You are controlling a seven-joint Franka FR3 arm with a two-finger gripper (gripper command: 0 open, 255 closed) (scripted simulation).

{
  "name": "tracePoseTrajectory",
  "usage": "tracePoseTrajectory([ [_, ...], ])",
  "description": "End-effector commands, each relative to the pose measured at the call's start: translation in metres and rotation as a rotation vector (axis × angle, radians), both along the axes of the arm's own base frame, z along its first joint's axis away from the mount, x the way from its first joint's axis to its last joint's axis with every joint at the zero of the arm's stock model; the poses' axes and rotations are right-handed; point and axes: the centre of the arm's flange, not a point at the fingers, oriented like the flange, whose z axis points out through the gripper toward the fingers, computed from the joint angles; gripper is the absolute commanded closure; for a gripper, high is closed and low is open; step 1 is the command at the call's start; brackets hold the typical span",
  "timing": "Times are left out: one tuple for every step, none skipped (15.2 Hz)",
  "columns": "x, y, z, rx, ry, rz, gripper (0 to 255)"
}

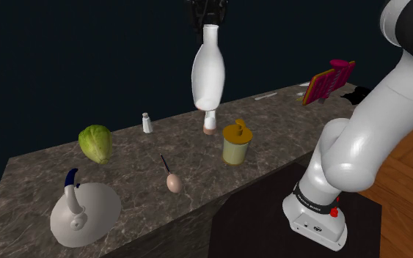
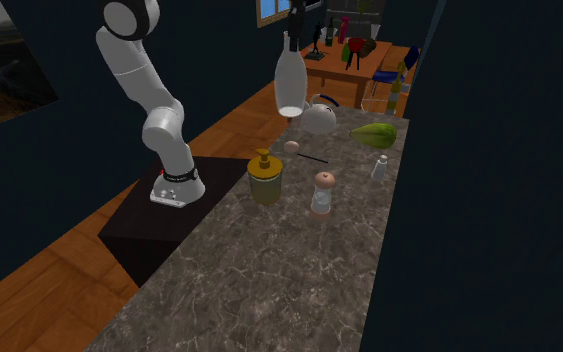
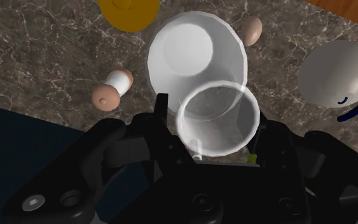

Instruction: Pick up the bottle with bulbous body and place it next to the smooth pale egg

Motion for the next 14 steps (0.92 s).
tracePoseTrajectory([
  [-0.005, 0.024, 0.01, 0.0, 0.0, -0.001, 255],
  [-0.007, 0.036, 0.014, 0.0, 0.0, -0.001, 255],
  [-0.009, 0.048, 0.019, 0.0, 0.0, -0.001, 255],
  [-0.01, 0.054, 0.021, 0.0, 0.0, -0.001, 255],
  [-0.01, 0.054, 0.015, 0.0, 0.0, -0.001, 255],
  [-0.01, 0.054, 0.01, 0.0, 0.0, -0.001, 255],
  [-0.01, 0.054, 0.005, 0.0, 0.0, -0.001, 255],
  [-0.01, 0.054, 0.0, 0.0, 0.0, -0.001, 255],
  [-0.01, 0.054, -0.006, 0.0, 0.0, -0.001, 255],
  [-0.01, 0.054, -0.011, 0.0, 0.0, -0.001, 255],
  [-0.01, 0.054, -0.016, 0.0, 0.0, -0.001, 255],
  [-0.01, 0.054, -0.022, 0.0, 0.0, -0.001, 255],
  [-0.01, 0.054, -0.027, 0.0, 0.0, -0.001, 255],
  [-0.01, 0.054, -0.032, 0.0, 0.0, -0.001, 255],
])
